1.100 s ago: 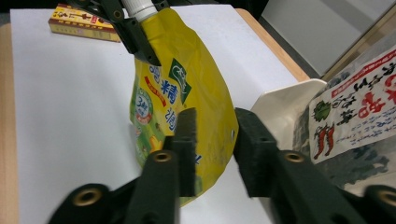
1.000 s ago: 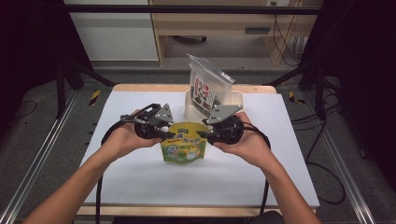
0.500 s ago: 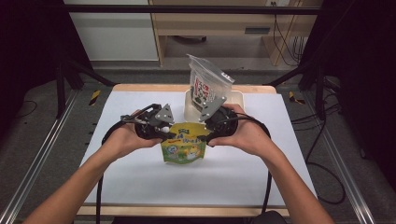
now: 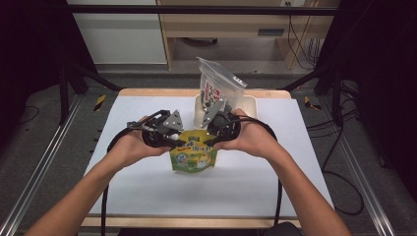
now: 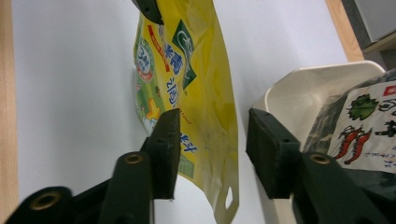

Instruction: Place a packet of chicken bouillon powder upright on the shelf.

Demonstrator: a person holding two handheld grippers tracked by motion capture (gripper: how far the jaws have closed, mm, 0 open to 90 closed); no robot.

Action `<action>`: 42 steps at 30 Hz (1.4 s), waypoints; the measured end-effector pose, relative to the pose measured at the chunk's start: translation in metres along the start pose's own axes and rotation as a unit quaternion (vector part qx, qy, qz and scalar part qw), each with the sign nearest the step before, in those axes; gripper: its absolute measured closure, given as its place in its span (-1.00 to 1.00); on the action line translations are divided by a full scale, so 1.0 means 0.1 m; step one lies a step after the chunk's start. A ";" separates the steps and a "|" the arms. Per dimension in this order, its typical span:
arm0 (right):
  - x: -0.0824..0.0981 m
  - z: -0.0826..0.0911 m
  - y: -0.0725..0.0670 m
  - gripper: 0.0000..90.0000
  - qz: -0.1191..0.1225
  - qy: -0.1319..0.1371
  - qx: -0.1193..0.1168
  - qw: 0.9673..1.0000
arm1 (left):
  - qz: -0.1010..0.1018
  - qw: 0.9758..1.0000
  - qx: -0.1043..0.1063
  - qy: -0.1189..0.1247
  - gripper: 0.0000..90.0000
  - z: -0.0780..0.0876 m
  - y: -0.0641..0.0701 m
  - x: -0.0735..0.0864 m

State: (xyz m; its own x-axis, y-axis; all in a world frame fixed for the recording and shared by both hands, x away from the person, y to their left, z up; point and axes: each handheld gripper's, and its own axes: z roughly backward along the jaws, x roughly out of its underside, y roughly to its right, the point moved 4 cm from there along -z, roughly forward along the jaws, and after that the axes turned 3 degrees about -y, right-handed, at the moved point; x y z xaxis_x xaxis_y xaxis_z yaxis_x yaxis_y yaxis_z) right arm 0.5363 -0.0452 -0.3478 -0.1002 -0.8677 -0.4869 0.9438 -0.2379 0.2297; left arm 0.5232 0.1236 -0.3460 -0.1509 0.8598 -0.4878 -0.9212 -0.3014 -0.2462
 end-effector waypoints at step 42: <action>0.94 0.88 0.15 1.00 -0.222 -0.003 0.056 0.973 | 0.214 0.969 -0.059 0.107 -0.84 -0.45 0.13 0.97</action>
State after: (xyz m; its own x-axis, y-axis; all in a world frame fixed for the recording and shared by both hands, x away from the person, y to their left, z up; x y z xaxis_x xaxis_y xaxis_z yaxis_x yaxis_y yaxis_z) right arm 0.5136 -0.1684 -0.3157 -0.4928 -0.6702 -0.5549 0.7666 -0.6362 0.0876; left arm 0.5129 0.1843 -0.4340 -0.4207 0.5453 -0.7251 -0.7419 -0.6667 -0.0709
